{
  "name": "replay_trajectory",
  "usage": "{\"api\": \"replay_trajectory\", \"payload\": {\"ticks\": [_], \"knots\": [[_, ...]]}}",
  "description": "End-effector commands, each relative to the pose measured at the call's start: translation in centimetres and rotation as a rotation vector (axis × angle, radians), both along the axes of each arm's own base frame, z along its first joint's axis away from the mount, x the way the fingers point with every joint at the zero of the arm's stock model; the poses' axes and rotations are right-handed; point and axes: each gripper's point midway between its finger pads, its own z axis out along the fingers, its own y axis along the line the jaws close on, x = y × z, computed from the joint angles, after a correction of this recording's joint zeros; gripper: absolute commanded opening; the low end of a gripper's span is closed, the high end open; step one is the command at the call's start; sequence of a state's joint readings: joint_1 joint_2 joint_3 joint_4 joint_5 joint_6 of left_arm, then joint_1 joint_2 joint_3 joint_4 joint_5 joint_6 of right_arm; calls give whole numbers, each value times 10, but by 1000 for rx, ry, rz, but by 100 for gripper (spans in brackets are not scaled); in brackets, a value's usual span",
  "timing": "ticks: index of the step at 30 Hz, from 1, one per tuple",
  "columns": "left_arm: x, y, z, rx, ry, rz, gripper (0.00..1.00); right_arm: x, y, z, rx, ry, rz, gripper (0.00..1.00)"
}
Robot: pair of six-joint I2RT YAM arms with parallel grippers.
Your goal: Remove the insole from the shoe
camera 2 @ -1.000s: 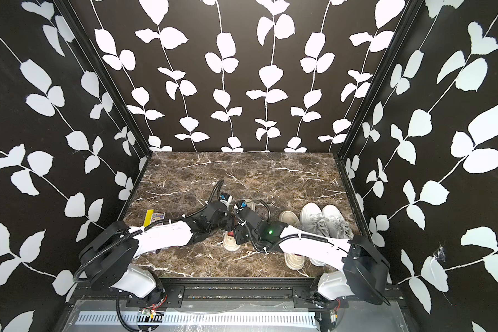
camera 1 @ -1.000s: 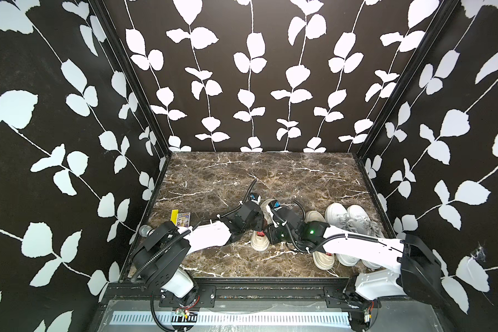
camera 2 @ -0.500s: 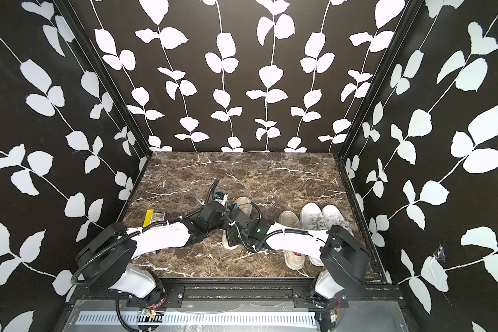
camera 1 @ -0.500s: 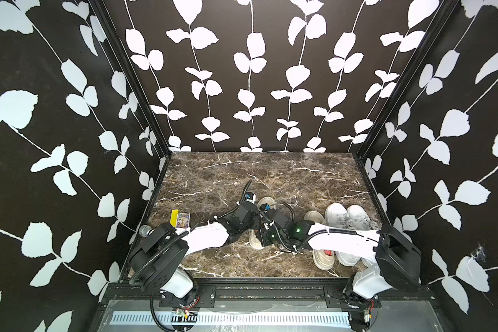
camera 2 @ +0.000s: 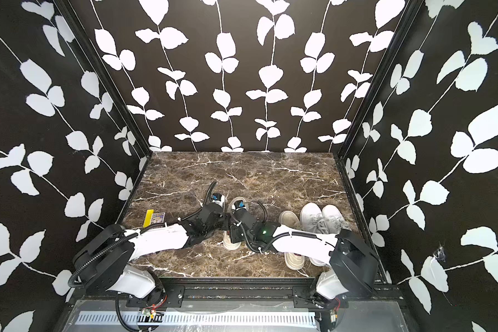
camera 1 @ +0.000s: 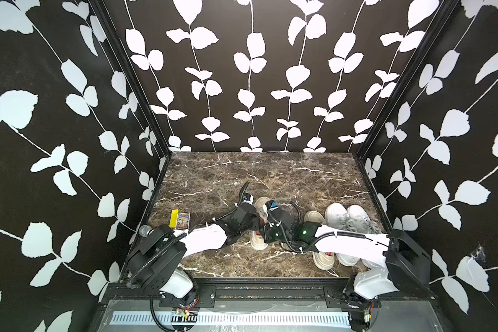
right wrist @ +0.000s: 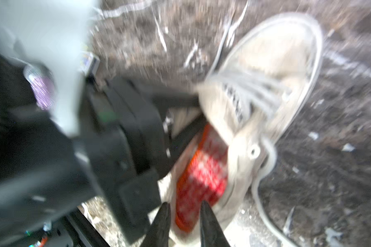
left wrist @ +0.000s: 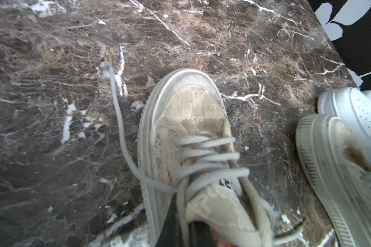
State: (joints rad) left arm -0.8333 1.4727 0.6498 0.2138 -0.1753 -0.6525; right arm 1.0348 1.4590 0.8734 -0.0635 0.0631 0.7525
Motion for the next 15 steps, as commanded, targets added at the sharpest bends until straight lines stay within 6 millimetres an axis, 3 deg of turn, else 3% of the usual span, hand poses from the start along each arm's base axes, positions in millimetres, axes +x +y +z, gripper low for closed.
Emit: {"api": "replay_trajectory", "payload": {"ticks": [1,10,15], "knots": [[-1,-3,17,-70,-16,13,0,13,9,20,82,-58,-41,25],[-4,-6,21,-119,5,18,0,16,22,0,53,-8,-29,24],[-5,-5,22,-140,9,26,0,24,1,-23,-58,10,-125,24]]}}
